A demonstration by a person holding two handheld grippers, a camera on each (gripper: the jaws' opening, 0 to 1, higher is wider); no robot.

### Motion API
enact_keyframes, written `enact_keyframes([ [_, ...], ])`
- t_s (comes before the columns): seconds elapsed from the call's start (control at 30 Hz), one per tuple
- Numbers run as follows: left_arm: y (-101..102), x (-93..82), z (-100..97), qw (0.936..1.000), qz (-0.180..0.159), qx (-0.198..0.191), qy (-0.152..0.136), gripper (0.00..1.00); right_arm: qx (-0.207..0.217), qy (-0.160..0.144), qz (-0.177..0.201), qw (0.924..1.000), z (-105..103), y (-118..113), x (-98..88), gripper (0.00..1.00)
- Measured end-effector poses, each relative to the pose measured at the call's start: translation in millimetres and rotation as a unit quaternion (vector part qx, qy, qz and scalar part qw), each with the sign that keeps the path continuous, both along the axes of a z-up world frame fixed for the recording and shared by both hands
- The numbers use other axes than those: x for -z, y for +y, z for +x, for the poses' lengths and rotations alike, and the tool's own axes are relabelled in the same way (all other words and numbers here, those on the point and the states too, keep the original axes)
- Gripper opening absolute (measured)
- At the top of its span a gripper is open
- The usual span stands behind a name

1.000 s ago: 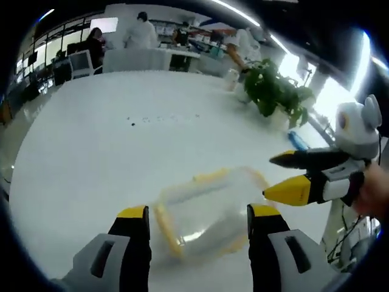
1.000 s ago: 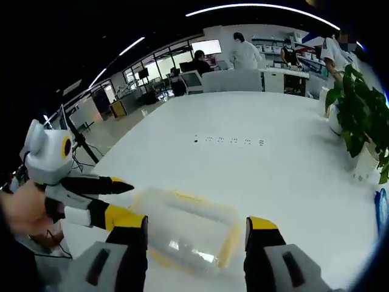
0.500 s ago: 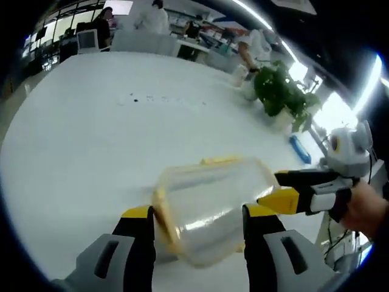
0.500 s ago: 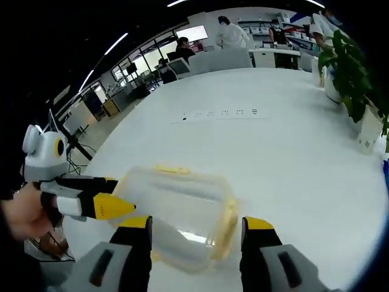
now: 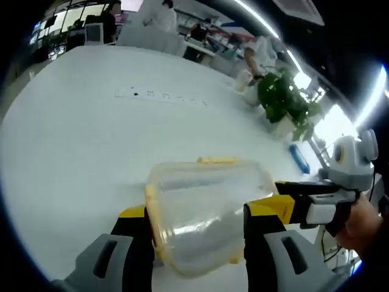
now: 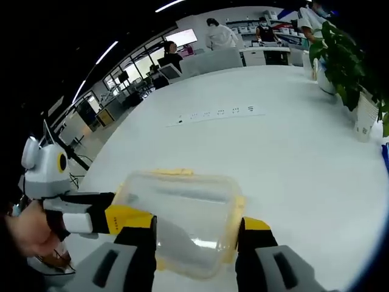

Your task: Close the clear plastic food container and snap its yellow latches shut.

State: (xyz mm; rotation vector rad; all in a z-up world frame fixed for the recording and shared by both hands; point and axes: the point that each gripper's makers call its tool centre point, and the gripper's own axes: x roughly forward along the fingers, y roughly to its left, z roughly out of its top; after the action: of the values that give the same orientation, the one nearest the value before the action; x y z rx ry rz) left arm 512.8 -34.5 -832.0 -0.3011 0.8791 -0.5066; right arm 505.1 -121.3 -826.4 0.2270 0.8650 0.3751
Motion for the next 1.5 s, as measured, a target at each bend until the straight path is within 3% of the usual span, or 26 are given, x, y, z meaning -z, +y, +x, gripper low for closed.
enact_keyframes([
  [0.3,0.8,0.9,0.0,1.0,-0.003,-0.002,0.0,0.58,0.0,-0.007,0.001,1.0,-5.9,3.8,0.7,0.51],
  [0.53,16.1,2.0,1.4,1.0,0.0,-0.005,0.004,0.59,-0.005,-0.009,0.003,0.9999,-5.4,19.6,1.8,0.51],
  [0.83,45.2,1.9,6.4,0.9999,0.001,-0.012,0.008,0.59,-0.011,-0.007,0.003,0.9999,-2.4,48.1,2.0,0.51],
  [1.5,119.6,1.8,38.1,0.9997,0.003,-0.02,0.014,0.59,-0.014,-0.014,0.011,0.9997,32.3,121.1,1.8,0.51],
])
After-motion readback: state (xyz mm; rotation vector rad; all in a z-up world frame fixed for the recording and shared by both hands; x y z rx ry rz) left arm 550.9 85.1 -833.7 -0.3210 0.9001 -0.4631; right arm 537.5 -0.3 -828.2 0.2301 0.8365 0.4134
